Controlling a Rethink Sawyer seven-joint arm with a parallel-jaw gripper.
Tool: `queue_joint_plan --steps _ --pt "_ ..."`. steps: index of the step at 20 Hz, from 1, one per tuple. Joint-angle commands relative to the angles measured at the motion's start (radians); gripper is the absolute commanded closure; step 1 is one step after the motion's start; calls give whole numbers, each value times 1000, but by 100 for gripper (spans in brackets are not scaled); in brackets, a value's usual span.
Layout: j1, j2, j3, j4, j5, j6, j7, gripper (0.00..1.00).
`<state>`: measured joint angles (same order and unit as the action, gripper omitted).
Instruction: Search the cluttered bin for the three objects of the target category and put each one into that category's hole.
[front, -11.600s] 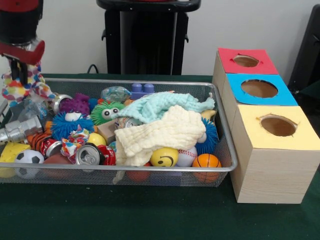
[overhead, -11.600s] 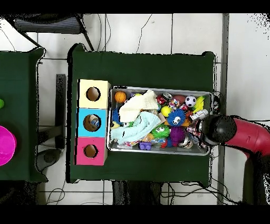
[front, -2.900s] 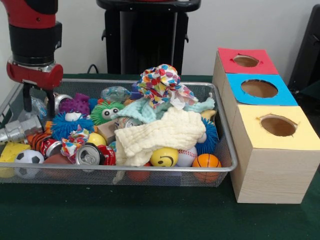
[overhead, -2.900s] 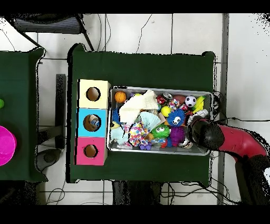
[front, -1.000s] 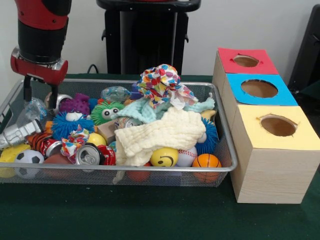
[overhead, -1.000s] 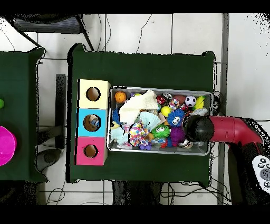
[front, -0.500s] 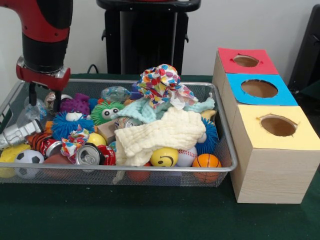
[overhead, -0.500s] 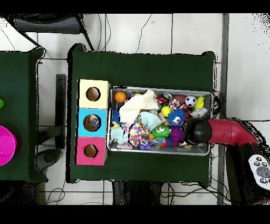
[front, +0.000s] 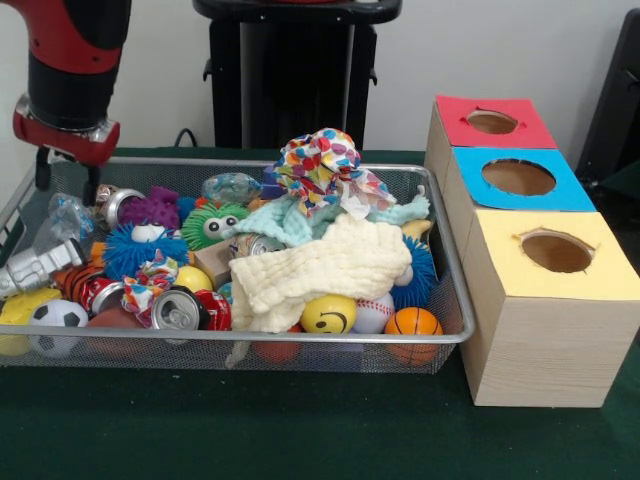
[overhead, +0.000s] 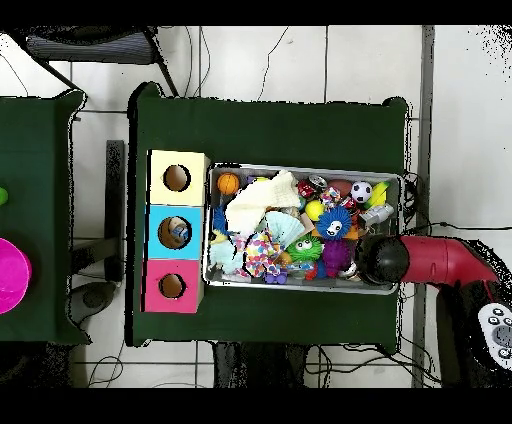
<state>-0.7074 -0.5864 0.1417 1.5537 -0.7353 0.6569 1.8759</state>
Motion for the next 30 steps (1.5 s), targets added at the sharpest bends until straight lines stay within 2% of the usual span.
queue_joint_plan --steps 1,10,14,19,26,30 --pt "24 -44 -21 41 -44 62 -92 0" --pt "4 25 -21 48 -45 -24 -62 0" --pt "-24 39 4 56 -14 -29 -75 0" --pt "-55 -5 22 107 17 -43 -74 0" --pt "-102 30 55 97 23 -81 -64 0" --pt "-112 -12 65 125 37 -75 -66 0"
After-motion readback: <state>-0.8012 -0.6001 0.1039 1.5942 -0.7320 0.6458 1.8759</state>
